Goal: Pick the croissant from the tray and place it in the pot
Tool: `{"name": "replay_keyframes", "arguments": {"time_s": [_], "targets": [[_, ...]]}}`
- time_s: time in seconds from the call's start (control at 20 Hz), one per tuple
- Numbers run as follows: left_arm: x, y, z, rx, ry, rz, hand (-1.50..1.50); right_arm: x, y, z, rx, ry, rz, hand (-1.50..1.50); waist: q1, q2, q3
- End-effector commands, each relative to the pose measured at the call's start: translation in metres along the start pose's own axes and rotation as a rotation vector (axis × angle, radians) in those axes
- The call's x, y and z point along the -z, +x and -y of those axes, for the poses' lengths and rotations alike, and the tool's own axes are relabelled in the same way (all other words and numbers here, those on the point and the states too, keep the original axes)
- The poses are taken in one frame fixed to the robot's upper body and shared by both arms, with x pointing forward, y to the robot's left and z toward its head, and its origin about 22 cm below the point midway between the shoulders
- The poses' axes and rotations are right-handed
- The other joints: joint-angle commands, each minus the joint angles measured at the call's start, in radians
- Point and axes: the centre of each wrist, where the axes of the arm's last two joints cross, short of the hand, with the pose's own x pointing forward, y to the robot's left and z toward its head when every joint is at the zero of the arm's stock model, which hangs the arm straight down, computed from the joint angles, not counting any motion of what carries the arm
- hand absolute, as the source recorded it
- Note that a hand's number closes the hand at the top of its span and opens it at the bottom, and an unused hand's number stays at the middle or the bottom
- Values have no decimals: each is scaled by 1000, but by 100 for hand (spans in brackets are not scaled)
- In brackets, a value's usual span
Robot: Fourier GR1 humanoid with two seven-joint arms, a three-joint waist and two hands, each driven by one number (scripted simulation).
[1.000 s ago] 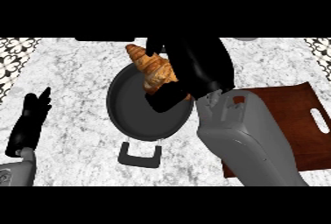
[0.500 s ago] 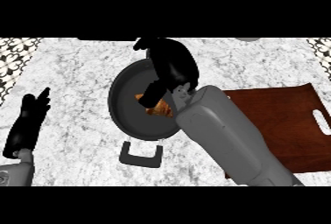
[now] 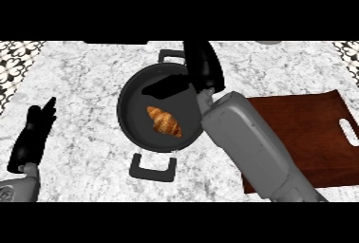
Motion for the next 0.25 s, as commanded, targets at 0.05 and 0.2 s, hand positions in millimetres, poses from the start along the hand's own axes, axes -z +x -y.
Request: {"name": "replay_keyframes", "arguments": {"time_s": [0.05,0.2], "targets": [[5,-4,-25,-10,14,-9,0,0,-3,19,146,-161,17,-150,-18,-5,0],[-5,-6,-17,-5,17,-12,0,7,-19,61,175,-219,-2,-150,-19,-7,0]]}}
